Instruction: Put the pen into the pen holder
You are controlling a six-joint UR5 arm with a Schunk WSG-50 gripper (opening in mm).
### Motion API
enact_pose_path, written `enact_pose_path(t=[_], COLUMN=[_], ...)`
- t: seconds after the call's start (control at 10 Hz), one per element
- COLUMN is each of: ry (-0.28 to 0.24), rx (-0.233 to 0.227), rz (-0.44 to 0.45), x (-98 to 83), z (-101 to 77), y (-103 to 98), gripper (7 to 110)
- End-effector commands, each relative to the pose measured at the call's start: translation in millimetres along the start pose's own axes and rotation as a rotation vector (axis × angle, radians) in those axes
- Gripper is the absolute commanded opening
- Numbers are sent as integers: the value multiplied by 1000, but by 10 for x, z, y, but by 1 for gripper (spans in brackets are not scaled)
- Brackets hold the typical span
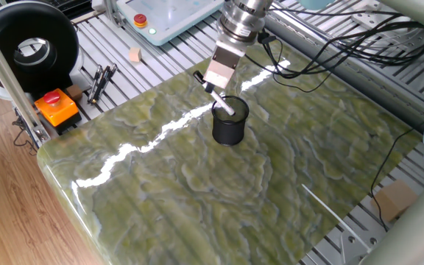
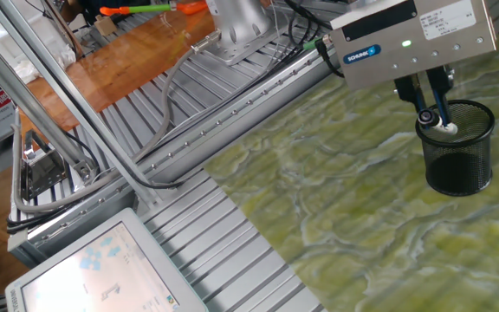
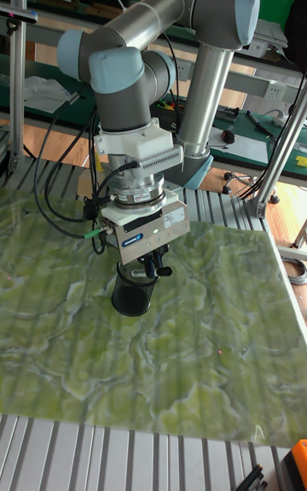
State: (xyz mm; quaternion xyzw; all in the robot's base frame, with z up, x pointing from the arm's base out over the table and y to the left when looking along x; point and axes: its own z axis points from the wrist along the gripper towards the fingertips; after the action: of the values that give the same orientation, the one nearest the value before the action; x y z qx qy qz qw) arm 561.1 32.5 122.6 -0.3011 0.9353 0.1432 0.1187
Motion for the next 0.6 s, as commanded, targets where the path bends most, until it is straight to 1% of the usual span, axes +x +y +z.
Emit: enact_pose_path(t=[0.0,0.1,0.2,0.4,0.5], ry=[-9,-7,-10,-1,1], rx=[-2,7,3,10,0], rz=[8,-16,-22,-38,-41], x=[-31,-30,-36,-9,-4], z=[-21,-30,-38,-51,-57], y=[6,-21,-19,-46,-26], gripper=[7,7,22,22,44])
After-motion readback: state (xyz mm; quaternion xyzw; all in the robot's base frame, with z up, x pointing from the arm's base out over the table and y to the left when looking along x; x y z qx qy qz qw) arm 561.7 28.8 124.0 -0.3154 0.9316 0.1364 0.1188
